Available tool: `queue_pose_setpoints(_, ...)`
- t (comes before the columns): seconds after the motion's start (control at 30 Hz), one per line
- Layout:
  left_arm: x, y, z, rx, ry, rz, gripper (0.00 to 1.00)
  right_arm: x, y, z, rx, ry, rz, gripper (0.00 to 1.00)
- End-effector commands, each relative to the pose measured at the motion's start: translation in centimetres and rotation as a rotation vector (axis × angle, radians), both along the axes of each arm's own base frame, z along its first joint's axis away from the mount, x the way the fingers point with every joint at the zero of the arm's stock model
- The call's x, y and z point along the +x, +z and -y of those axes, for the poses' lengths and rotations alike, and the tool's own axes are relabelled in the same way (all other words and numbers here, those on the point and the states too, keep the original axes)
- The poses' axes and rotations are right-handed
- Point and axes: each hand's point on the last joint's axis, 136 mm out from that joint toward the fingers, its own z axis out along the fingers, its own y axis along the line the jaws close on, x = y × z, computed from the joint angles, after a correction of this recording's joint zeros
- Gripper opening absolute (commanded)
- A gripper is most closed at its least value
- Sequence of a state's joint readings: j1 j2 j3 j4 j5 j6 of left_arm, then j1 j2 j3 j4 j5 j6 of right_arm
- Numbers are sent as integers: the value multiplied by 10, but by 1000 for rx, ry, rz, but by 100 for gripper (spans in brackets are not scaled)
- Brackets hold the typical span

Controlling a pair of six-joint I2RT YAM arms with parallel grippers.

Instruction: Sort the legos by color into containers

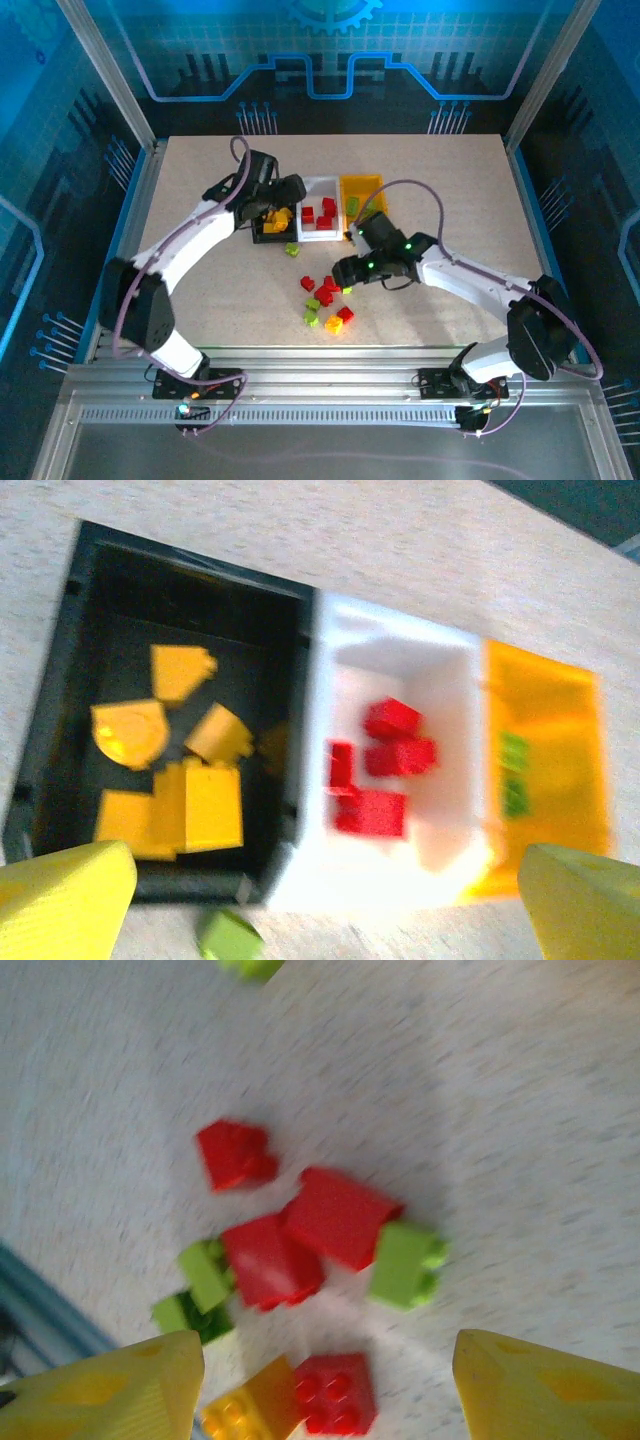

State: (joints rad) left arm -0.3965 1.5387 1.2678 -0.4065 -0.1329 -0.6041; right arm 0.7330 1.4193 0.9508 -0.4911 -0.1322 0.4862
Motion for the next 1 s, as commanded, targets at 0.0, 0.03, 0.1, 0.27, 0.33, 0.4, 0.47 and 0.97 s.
queue_pose_setpoints(0.0, -36, 8, 23, -65, -88, 15, 99, -40, -13, -14, -53, 163, -23, 69)
queue_pose_setpoints(0.03, -46, 5, 24, -65, -98, 8, 99, -47, -16, -18, -76, 194, -12, 69)
queue_pose_setpoints(0.1, -66, -2, 22, -76, -110, -9, 99, -58, -23, -24, -133, 250, 14, 69)
queue_pose_setpoints(0.27, -103, -19, 5, -100, -90, -44, 99, -68, -37, -31, -251, 318, 60, 68)
queue_pose_setpoints(0.33, -114, -24, -2, -89, -81, -58, 99, -70, -42, -30, -286, 339, 69, 67)
queue_pose_setpoints(0.4, -123, -28, -11, -72, -66, -68, 99, -71, -47, -29, -321, 355, 82, 66)
queue_pose_setpoints(0.47, -130, -31, -18, -55, -56, -70, 99, -73, -51, -29, -340, 370, 91, 65)
queue_pose_setpoints(0.97, -135, -36, -31, -57, -17, -84, 99, -81, -69, -35, -423, 439, 106, 48)
